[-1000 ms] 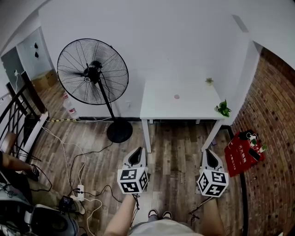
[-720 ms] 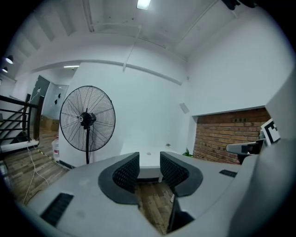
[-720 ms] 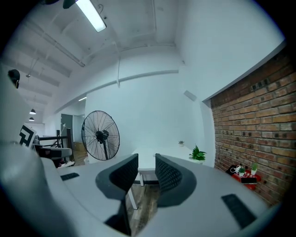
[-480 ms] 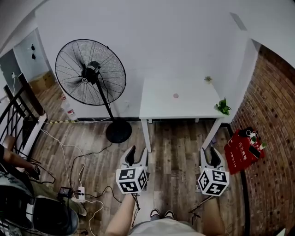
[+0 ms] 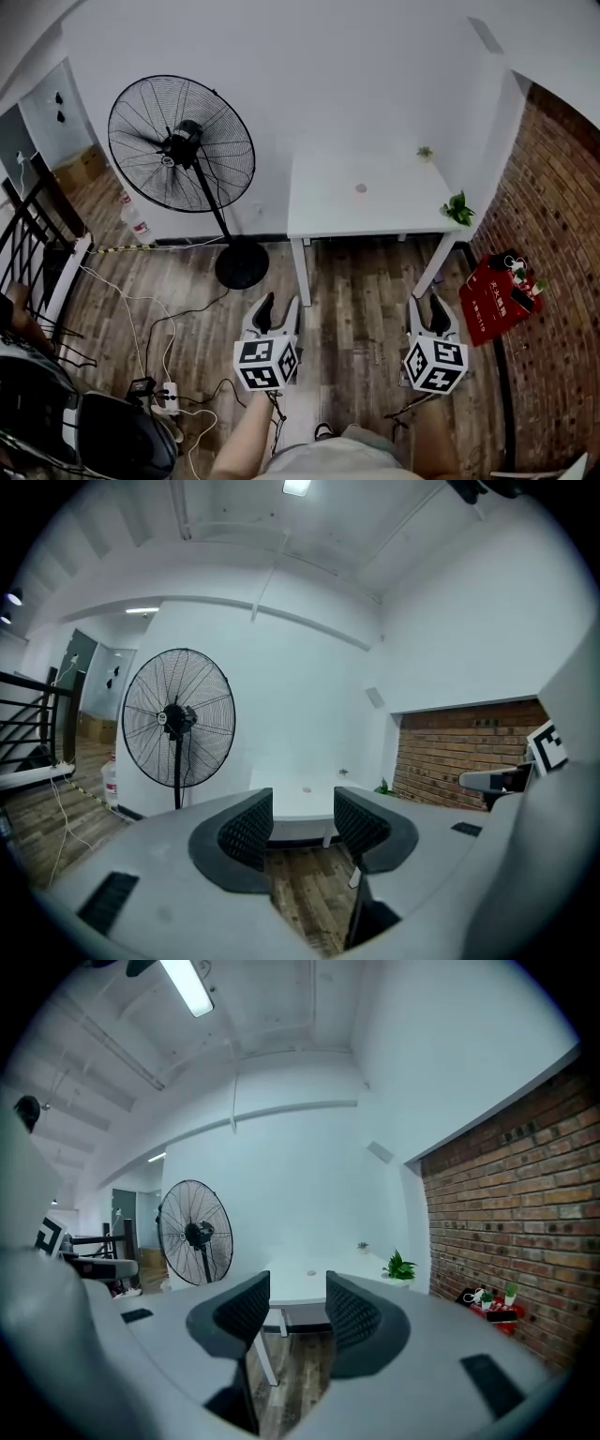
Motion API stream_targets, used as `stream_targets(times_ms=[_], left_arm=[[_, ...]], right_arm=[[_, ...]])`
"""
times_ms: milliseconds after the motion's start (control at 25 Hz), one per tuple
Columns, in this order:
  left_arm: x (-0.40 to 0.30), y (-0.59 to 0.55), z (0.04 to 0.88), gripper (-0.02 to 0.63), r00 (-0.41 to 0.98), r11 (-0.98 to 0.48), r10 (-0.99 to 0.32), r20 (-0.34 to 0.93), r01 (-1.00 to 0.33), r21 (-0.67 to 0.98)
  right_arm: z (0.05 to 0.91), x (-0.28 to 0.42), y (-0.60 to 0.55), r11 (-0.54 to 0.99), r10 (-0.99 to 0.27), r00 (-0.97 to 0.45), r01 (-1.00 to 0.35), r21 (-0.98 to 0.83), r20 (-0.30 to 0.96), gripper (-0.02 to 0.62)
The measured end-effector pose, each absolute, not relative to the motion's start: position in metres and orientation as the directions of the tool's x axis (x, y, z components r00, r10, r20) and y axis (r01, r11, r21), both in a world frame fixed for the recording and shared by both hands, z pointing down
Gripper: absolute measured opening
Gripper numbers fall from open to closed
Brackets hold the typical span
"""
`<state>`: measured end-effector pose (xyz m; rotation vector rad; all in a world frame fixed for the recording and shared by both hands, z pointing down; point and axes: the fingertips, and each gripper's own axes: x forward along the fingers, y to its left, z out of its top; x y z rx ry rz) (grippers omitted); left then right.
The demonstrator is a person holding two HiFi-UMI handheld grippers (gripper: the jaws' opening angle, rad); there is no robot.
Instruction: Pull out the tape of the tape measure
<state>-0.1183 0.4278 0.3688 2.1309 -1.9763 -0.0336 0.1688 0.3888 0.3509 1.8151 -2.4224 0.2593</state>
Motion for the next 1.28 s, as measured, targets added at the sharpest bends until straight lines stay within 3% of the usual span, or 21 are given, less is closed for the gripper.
stream_targets(times_ms=[720, 1280], left_arm=[[-0.147, 0.364, 0.394, 0.19, 0.092, -0.054, -0.98, 0.175, -0.976, 0.21], [-0.147, 0.246, 0.391, 0.189, 0.022, 0.02, -0.979, 0.201, -0.978, 0.207]], right_arm=[[0.373, 0.149, 0.325, 0.266, -0.935, -0.273, -0.962, -0.058, 0.226, 0.192], [0.375, 0.152, 0.19, 0.325, -0.909, -0.336, -0.942, -0.083, 0.248, 0.192]])
